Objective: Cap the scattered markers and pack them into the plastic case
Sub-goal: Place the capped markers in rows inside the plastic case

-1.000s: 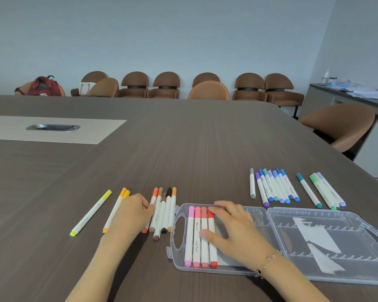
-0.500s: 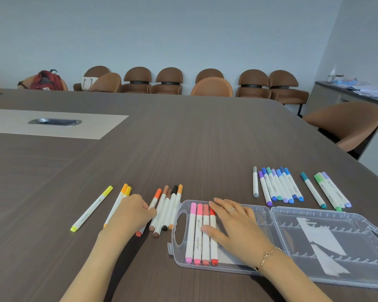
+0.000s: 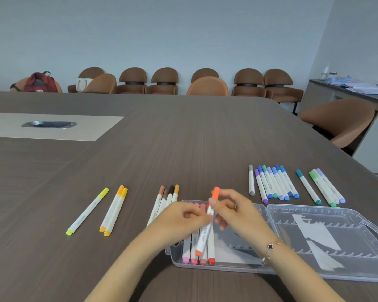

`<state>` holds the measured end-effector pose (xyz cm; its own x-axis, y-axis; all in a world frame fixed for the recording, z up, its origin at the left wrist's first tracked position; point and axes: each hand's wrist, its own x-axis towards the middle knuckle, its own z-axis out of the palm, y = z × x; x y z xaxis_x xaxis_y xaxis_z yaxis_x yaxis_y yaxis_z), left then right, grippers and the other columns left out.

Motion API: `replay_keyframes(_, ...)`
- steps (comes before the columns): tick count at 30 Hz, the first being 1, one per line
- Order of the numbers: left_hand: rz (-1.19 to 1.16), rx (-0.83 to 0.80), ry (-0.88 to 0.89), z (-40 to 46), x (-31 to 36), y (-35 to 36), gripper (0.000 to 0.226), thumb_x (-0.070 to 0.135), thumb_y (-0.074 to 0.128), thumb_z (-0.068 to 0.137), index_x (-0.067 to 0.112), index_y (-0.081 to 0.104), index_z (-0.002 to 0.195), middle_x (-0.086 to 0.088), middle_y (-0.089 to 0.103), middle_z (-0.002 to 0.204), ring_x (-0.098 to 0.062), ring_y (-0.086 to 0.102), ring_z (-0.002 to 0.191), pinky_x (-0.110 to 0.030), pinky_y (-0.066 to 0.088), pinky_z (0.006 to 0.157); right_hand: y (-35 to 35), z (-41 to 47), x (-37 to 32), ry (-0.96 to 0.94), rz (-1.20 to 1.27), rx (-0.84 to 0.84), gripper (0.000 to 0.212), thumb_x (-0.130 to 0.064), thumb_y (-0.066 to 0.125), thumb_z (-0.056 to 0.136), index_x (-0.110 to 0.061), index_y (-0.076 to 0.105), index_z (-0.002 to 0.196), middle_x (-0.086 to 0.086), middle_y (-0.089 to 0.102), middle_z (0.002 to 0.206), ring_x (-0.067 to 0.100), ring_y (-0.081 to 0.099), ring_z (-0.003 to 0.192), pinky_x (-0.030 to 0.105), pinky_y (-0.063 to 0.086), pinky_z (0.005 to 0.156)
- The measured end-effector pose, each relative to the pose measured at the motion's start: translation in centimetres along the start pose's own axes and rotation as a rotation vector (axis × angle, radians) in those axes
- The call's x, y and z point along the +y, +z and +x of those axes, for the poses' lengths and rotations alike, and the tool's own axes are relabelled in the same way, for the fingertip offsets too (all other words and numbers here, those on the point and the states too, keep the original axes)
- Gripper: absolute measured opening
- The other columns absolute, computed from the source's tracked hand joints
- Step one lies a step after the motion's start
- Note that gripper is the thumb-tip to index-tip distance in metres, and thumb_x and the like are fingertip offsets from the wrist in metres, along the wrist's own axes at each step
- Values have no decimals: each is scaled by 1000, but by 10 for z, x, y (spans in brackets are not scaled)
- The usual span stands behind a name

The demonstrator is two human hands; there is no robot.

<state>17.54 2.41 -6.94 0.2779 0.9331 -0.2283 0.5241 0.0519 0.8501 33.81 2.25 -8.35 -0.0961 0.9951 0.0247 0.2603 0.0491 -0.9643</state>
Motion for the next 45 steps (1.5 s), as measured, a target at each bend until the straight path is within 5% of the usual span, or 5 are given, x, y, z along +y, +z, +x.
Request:
replay_keyframes(11, 360, 630, -80, 21, -54, -61, 9, 22, 61, 88, 18, 66, 83, 4, 64, 74, -6, 56, 70, -13, 39, 56, -7, 6, 17, 24, -417, 10, 48, -36, 62, 88, -28, 41, 131, -5, 63, 77, 4, 58, 68, 11, 46, 59)
replay_keyframes(23, 438, 487, -215, 30, -58, -49, 20, 38, 57, 90, 19, 60, 85, 2, 61, 69, -9, 53, 52, -14, 36, 49, 4, 0, 16, -138, -915, -11, 44, -57, 43, 90, -31, 34, 124, -10, 60, 113, 7, 58, 95, 17, 48, 75)
replay_keyframes(27, 423, 470, -229, 30, -58, -49, 19, 37, 55, 92, 20, 57, 84, 2, 63, 69, -8, 56, 48, -15, 37, 49, -1, -4, 15, -99, -845, -90, 53, -67, 44, 82, -34, 30, 121, -15, 58, 110, 2, 55, 85, 11, 42, 59)
replay_keyframes(33, 426, 477, -245, 33, -60, -49, 19, 38, 56, 91, 20, 58, 84, 4, 62, 68, -7, 55, 51, -14, 36, 49, -4, -2, 13, -138, -921, -97, 73, -71, 48, 77, -34, 26, 137, -12, 44, 139, 7, 44, 125, 24, 44, 94)
replay_keyframes(45, 407, 431, -278, 26, -60, -54, 21, 35, 56, 92, 14, 58, 90, -1, 62, 69, -8, 55, 46, -15, 37, 48, -3, -4, 16, -117, -895, -95, 70, -72, 44, 77, -36, 31, 135, -16, 45, 138, 5, 43, 126, 24, 43, 97)
